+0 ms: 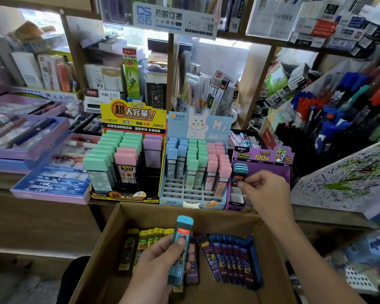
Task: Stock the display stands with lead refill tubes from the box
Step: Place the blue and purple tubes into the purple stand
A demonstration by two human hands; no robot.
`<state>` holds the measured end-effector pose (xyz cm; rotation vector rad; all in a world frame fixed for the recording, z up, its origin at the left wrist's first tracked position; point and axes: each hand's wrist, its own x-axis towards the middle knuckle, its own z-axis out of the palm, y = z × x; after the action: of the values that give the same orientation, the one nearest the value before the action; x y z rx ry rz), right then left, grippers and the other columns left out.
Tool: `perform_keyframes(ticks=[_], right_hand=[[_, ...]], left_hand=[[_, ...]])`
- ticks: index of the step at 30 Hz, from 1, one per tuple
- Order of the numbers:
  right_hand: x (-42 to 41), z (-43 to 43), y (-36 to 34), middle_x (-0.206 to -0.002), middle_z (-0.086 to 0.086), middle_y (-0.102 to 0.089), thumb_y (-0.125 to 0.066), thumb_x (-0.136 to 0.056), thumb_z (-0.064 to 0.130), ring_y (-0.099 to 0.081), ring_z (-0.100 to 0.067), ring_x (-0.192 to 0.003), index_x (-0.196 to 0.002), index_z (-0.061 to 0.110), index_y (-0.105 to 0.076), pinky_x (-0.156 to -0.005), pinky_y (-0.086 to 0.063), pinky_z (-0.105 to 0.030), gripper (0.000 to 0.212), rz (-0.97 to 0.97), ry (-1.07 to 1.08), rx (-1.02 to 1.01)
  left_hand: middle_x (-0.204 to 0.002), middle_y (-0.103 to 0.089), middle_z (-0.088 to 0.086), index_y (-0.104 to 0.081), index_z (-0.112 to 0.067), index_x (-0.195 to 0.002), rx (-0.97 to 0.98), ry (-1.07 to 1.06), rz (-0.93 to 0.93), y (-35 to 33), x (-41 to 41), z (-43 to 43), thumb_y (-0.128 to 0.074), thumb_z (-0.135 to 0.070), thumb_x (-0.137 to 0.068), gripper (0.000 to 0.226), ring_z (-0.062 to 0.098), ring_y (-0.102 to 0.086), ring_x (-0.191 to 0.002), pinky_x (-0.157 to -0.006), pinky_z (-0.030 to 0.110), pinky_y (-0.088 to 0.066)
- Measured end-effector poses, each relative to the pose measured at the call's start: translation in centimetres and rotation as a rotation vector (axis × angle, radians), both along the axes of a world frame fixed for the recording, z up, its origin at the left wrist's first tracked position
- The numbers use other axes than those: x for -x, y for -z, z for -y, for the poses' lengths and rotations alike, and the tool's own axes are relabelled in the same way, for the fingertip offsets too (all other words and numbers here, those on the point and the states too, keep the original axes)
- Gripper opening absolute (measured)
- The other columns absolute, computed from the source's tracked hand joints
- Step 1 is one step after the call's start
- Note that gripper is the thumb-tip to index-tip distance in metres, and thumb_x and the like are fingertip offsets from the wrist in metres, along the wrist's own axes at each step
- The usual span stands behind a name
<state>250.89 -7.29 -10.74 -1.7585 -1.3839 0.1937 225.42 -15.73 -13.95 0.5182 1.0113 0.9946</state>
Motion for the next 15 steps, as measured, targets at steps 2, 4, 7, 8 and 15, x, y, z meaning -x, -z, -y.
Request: perform_keyframes(ticks=[2, 4, 7, 8, 15], right_hand=[[0.0, 0.7, -0.2, -0.063, 0.015, -0.068, -0.086, -0.083, 0.019, -0.066, 0.004, -0.064, -0.073, 0.023, -0.07, -0.056, -0.051, -0.013, 0.02, -0.028, 0.004, -0.023], [0.3, 1.8, -0.4, -0.062, 0.012, -0.068, -0.085, -0.084, 0.021, -0.067, 0.0, -0.064, -0.074, 0.024, -0.071, -0.056, -0.053, -0.016, 0.018, -0.07, -0.013, -0.031], [1.2, 3.7, -0.3, -0.07, 0.013, -0.071, -0.083, -0.085, 0.021, -0.068, -0.004, -0.063, -0.076, 0.025, -0.071, -0.056, -0.054, -0.016, 0.015, -0.171, -0.081, -0.02], [1.6, 4.3, -0.1, -0.07, 0.011, -0.072, -0.082, -0.085, 0.02, -0.068, -0.006, -0.062, -0.077, 0.025, -0.072, -0.056, -0.054, -0.016, 0.014, -0.206, -0.106, -0.002], [2.4, 7.3, 2.9, -0.075, 0.007, -0.073, -0.077, -0.091, 0.017, -0.07, -0.009, -0.061, -0.079, 0.03, -0.071, -0.052, -0.052, -0.016, 0.019, -0.247, -0.232, 0.353]], left_hand=[[-0.089, -0.075, 0.024, -0.074, -0.005, -0.106, -0.026, -0.017, -0.037, 0.1, -0.2, 0.0, -0.072, -0.012, -0.073, 0.033, 0.028, -0.073, -0.071, -0.059, 0.034, -0.058], [-0.09, -0.076, 0.025, -0.073, -0.004, -0.105, -0.051, -0.028, -0.065, 0.1, -0.2, -0.2, -0.071, -0.009, -0.078, 0.027, 0.03, -0.075, -0.073, -0.059, 0.034, -0.058], [-0.091, -0.076, 0.024, -0.071, -0.005, -0.103, -0.065, -0.014, -0.07, 0.1, -0.1, -0.4, -0.07, -0.006, -0.079, 0.024, 0.03, -0.077, -0.077, -0.056, 0.03, -0.06], [-0.092, -0.077, 0.023, -0.07, -0.005, -0.103, -0.077, 0.001, -0.07, 0.0, 0.0, -0.5, -0.069, -0.006, -0.08, 0.023, 0.03, -0.077, -0.079, -0.058, 0.031, -0.06], [-0.101, -0.077, 0.016, -0.072, -0.011, -0.106, -0.217, 0.08, -0.147, -1.1, 0.0, -1.4, -0.066, -0.01, -0.088, 0.019, 0.028, -0.076, -0.096, -0.074, 0.039, -0.063]])
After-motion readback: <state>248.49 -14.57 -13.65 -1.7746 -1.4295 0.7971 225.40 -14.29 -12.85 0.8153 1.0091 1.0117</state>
